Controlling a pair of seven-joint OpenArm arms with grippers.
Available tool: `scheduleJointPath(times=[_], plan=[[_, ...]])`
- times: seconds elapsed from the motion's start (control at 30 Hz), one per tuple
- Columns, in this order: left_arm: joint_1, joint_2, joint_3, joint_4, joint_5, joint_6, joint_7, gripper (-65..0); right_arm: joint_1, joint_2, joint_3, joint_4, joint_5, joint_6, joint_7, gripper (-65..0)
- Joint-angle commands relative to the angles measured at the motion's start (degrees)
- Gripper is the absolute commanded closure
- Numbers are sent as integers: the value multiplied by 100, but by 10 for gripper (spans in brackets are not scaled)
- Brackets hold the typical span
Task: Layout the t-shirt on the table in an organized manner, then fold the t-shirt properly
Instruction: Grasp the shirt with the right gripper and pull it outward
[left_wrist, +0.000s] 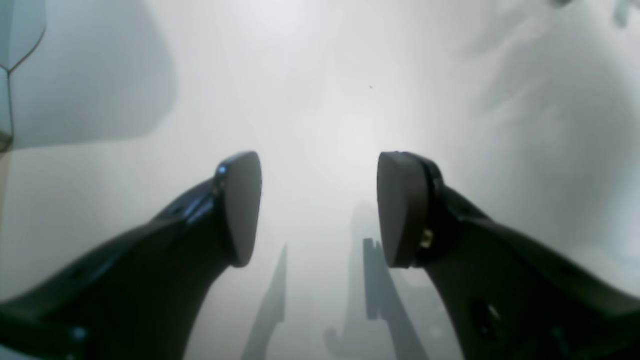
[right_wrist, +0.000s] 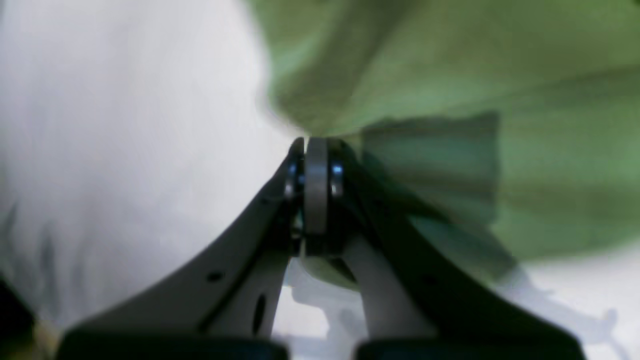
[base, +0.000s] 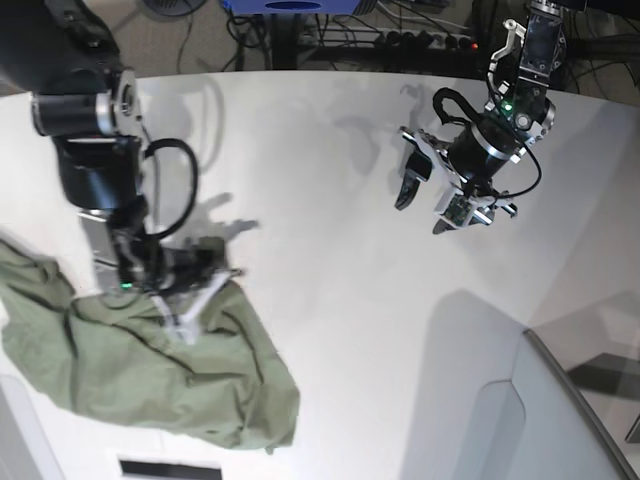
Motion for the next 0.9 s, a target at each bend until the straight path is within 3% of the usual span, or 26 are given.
scheduleJointPath(times=[0.0, 0.2, 0.37, 0.47, 0.57, 0.7, 0.87], plan=[[-40, -49, -35, 116, -30, 43, -138, -344, 24, -133, -91, 11, -31, 30, -124, 0], [-5, -57, -439, 116, -48, 43, -138, -344, 42, -713, -803, 20, -31, 30, -124, 0], [30, -57, -1063, 116, -66, 34, -138, -344, 42, -757, -1322, 1250, -31, 3, -335, 0], [127, -75, -1406, 124, -66, -344, -138, -342, -28, -502, -724, 2235, -48, -67, -968, 0], [153, -57, -1573, 124, -74, -660, -138, -342, -28, -194, -232, 2754, -66, -542, -1267, 0], [241, -57, -1608, 151, -74, -722, -165, -342, -28, 228, -188, 2437, -66, -797, -1214, 0], [267, -49, -1556, 362, -74, -722, -138, -342, -11, 456, -214, 1329, -66, -797, -405, 0]])
